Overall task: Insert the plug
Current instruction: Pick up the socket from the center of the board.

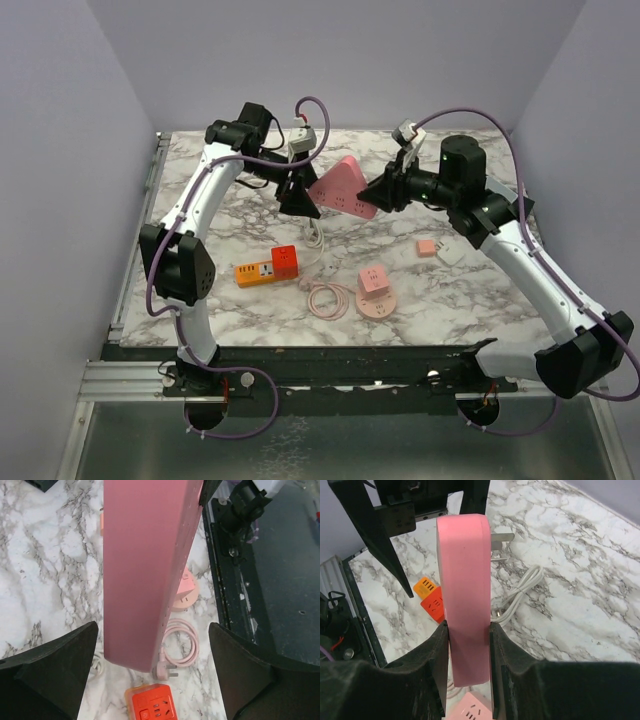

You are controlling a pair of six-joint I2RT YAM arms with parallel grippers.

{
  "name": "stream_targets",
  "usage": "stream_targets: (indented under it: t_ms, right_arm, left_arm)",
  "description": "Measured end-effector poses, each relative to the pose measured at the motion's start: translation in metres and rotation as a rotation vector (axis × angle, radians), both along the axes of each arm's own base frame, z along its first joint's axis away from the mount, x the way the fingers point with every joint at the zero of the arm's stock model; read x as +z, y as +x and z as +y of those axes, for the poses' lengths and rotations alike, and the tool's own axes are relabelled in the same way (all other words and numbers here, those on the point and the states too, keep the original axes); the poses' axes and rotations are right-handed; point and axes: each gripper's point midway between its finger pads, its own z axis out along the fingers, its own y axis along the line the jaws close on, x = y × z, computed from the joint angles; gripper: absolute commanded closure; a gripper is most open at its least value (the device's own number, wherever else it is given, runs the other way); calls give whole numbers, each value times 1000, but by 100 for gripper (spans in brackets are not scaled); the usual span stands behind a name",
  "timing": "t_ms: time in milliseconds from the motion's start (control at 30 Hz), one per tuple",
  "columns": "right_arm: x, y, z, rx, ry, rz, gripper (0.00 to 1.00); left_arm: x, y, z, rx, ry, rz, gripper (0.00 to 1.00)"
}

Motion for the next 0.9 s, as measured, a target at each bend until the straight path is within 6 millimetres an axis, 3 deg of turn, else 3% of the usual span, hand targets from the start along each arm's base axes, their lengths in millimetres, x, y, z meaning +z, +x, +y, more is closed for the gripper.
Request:
stream_targets:
  t_ms: [167, 233, 267, 367, 400, 467, 533, 567, 633, 700, 767, 900]
  right_arm:
    - [6, -7, 4, 29, -12, -50, 99]
    - [6, -8, 6, 37, -17, -56, 99]
    - [6, -9, 6, 42, -19, -60, 99]
    - [6, -9, 7, 42, -24, -70, 99]
    - [7, -10, 7, 43, -24, -73, 99]
    - [10, -14, 7, 57, -18, -77, 99]
    - [14, -18, 8, 69, -18, -91, 98]
    - [17, -21, 8, 74, -14, -100, 90]
    - [20, -23, 8, 80, -9, -108, 56]
    - [23, -25, 8, 86, -3, -119, 35]
    - [24, -28, 7, 85, 4, -120, 22]
    - [14, -35, 1, 84, -2, -143, 12]
  left_arm:
    - [11, -9, -5, -23, -49, 38, 4]
    - [16, -12, -9, -38, -65, 35, 8]
    - [18, -15, -12, -47, -69, 31, 14]
    - [21, -25, -21, -85, -72, 20, 48]
    - [21, -28, -24, -97, -73, 5, 61]
    - [21, -30, -28, -109, -65, -30, 100]
    - [23, -33, -28, -112, -66, -46, 100]
    - [26, -35, -27, -114, -68, -60, 100]
    - [30, -37, -27, -111, -65, -80, 100]
    - [34, -38, -27, -111, -70, -109, 100]
    - [36, -38, -27, -116, -72, -151, 100]
    - [45, -43, -26, -151, -74, -291, 100]
